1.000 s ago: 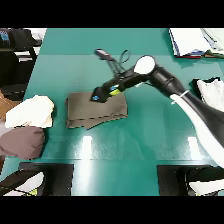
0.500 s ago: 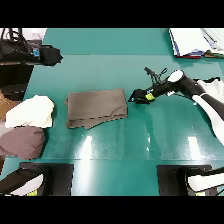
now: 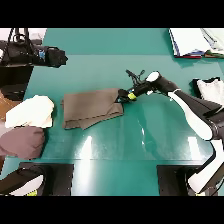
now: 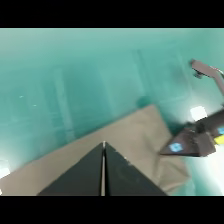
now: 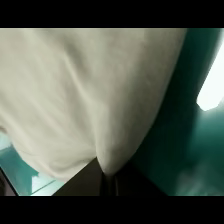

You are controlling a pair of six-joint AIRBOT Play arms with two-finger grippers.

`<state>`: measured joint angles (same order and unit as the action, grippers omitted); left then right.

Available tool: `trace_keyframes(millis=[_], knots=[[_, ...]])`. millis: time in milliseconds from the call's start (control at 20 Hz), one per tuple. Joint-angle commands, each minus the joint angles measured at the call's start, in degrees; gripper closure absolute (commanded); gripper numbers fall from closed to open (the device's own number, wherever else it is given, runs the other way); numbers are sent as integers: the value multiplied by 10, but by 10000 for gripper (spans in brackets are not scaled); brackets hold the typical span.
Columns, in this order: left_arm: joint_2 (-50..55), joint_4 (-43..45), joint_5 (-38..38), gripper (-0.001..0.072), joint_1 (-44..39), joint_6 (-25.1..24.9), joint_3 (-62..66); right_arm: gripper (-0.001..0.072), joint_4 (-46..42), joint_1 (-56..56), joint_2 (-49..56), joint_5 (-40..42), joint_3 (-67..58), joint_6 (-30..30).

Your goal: Fold the shirts.

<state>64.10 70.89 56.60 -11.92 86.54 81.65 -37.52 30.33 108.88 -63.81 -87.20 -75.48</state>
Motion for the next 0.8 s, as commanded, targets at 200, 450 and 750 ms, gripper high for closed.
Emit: trace_keyframes(millis=[200, 450, 750], knots=[[0, -6, -21, 678, -99, 0, 0, 700, -162, -116, -84, -24, -113, -55], [0, -7, -51, 678, -135, 0, 0, 700, -196, -311, -178, -63, -139, -57], [0, -20, -51, 678, -135, 2, 0, 700, -195, -513, -210, -67, -140, -57]])
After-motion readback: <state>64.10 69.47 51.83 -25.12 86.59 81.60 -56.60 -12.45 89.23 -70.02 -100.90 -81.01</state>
